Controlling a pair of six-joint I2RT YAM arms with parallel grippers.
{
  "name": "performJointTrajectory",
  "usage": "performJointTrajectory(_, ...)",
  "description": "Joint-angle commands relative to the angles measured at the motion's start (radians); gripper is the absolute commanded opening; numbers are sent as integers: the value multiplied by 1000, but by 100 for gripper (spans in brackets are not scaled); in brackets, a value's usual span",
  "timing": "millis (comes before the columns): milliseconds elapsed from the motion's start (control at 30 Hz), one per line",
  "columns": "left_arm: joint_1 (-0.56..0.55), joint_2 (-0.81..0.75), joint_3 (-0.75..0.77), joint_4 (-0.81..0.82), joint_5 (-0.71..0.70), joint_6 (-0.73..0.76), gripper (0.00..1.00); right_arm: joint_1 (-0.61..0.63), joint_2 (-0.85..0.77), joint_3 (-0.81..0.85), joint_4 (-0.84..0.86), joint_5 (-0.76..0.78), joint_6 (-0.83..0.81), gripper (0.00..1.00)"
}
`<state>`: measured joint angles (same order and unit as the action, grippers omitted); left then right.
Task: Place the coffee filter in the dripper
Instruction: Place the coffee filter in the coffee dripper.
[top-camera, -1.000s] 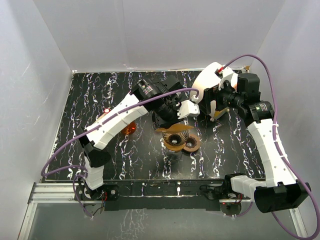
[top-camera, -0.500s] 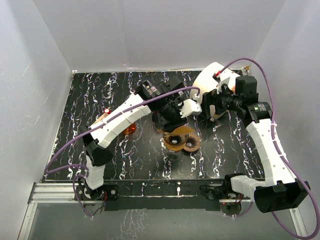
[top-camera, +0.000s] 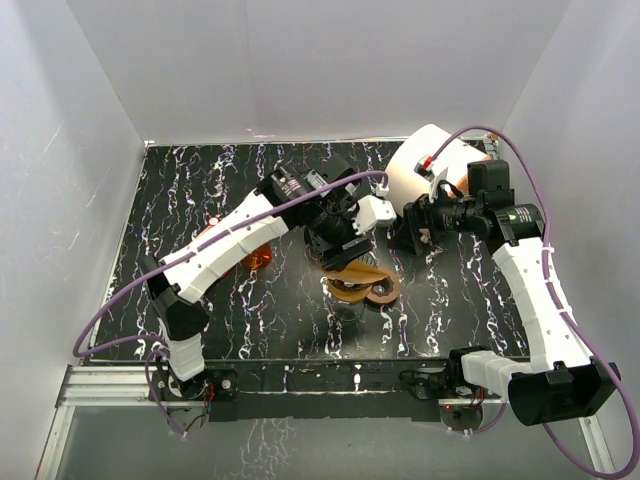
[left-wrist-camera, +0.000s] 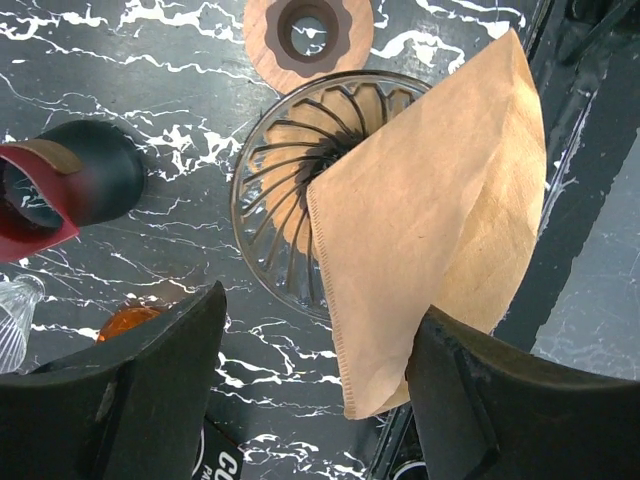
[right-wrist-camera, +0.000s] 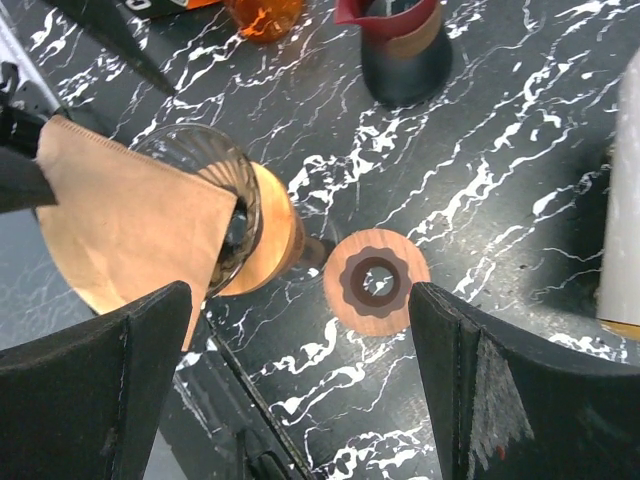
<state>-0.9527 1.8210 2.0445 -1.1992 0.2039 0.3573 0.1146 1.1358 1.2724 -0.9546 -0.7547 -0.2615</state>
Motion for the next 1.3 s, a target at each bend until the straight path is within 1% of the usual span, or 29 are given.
performJointTrajectory(0,27,-58,-7,17,31,-35,68,-5,-39,11,-29,-120,-56,89)
performJointTrajectory(267,71,-68,-48,38,88,-66,71,-4,-97,-68,-24,-264,-133,89)
performJointTrajectory(400,91,-65,-46,34,132,-70,72,-3,-128,-110,13,-295,-140,89)
performJointTrajectory(767,93,-72,-63,23,184,-57,74,67,-84,-122,73,-166,-49,85)
performJointTrajectory(1067,109,-82,-96,33,194,-58,75,125,-49,-120,77,-110,-42,83)
performJointTrajectory(1267,127,-96,-122,41,226,-57,76,147,-48,-144,117,-54,-17,78)
